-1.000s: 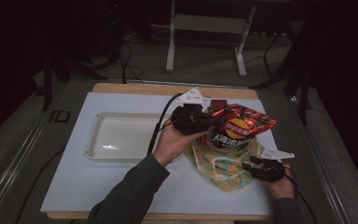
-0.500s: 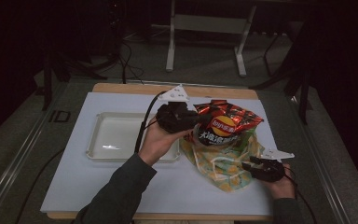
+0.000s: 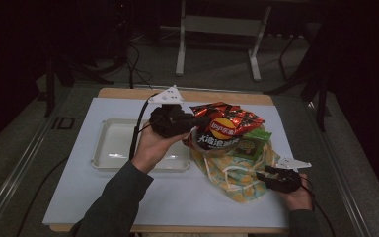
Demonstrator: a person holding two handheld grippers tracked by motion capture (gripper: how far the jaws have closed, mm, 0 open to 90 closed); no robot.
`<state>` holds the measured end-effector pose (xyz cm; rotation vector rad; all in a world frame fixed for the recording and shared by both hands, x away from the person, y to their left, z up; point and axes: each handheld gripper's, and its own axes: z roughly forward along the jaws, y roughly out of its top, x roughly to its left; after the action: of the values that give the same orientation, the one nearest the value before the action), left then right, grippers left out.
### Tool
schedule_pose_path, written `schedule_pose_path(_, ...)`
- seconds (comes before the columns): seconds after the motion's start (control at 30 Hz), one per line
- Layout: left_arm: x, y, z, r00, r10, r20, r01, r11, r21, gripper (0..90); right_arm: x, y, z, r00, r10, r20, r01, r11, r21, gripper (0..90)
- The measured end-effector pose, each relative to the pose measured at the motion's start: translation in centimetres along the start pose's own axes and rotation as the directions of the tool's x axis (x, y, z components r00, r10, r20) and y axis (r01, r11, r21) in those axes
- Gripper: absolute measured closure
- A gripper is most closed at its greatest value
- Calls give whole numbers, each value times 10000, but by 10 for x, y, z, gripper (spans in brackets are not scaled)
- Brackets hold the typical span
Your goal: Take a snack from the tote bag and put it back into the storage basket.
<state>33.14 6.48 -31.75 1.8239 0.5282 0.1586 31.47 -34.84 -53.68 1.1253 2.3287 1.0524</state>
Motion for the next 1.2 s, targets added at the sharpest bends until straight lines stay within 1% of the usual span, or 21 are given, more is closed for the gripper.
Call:
schedule_pose_path(0.17,6,-3,-12,9998,-19,-179,19,10000,-29,892,0,0,0,10000,-8,17,8,10000,5,504)
schedule_pose_path(0.33,15,-5,-24,9992,-129,-368,121,9997,-218,892,0,0,0,10000,-7,15,7,10000,5,504)
schedule_pose_path(0.5,25,-8,-36,9975,-269,-652,246,9991,-354,891,0,0,0,10000,7,7,-7,10000,10,503)
schedule_pose_path(0.6,33,-12,-42,9958,-357,-843,330,9989,-337,891,0,0,0,10000,1,9,-1,10000,12,503)
schedule_pose_path(0.77,43,-17,-48,9931,-360,-1113,330,9991,-283,891,0,0,0,10000,5,7,-5,10000,11,503)
schedule_pose_path(0.93,54,-23,-52,9901,-503,-1312,450,9980,-433,891,0,0,0,10000,5,7,-5,10000,12,503)
schedule_pose_path(1.03,55,-24,-52,9893,-505,-1370,452,9981,-413,891,0,0,0,10000,6,-1,-6,10000,14,501)
schedule_pose_path(1.07,60,-25,-53,9859,-424,-1619,390,9990,-238,891,0,0,0,10000,-3,-10,3,10000,8,500)
schedule_pose_path(1.13,61,-25,-54,9851,-455,-1660,420,9988,-243,891,0,0,0,10000,0,-23,0,10000,6,500)
schedule_pose_path(1.17,64,-26,-55,9823,-466,-1815,430,9988,-235,890,0,0,0,10000,6,-12,-6,10000,-8,500)
schedule_pose_path(1.2,64,-26,-55,9823,-466,-1815,430,9988,-235,890,0,0,0,10000,6,-22,-6,10000,-10,500)
